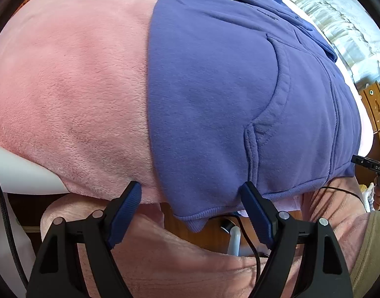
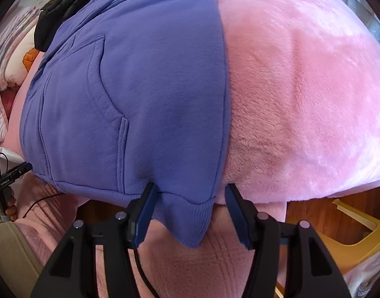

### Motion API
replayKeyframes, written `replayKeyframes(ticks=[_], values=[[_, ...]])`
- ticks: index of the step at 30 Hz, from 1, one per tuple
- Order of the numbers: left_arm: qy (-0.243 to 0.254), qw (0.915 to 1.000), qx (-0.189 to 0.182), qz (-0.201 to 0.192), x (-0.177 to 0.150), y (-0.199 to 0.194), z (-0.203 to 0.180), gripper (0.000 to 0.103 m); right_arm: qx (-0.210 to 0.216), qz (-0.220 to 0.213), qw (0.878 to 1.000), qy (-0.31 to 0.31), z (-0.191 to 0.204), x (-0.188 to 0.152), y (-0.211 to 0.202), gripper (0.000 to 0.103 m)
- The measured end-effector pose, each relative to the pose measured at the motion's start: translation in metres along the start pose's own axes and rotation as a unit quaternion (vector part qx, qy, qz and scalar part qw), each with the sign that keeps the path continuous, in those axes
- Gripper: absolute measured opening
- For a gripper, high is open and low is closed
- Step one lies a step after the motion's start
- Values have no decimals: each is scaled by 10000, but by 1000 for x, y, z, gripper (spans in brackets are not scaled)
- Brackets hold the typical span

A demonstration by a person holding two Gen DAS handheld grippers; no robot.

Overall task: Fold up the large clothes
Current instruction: 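Grasp the hoodie's bottom hem with both grippers, then lift the held hem up toward the hood and open both grippers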

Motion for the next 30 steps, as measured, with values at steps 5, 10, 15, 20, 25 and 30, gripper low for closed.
replayKeyframes(ticks=[5, 10, 15, 20, 25, 30], values=[[60, 9995, -227, 209, -8, 3, -11, 72, -164, -8, 9992, -369, 14, 4, -1, 48], [-100, 9978, -348, 548, -13, 20, -12, 72, -283, 29, 9991, -322, 17, 7, 3, 49], [-284, 9960, -599, 606, -7, 24, -17, 72, -457, -77, 9976, -516, 27, 6, 2, 32], [-273, 9965, -588, 535, -5, 22, -24, 57, -516, -303, 9957, -708, 39, 11, -9, 11], [-221, 9964, -671, 473, -4, 10, -31, 21, -463, -491, 9936, -907, 51, 15, -25, 11], [-234, 9968, -637, 422, 3, -6, -43, 18, -275, -814, 9912, -1003, 61, 27, -49, 10]])
Point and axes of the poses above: each gripper's, at about its wrist camera, not at the fingertips, and y roughly the way its jaws point, z to its left, x to its top, the point moved 7 cm from there along y, roughly the way its jaws point, and after that the axes turned 1 degree about x, right-handed, at the moved point
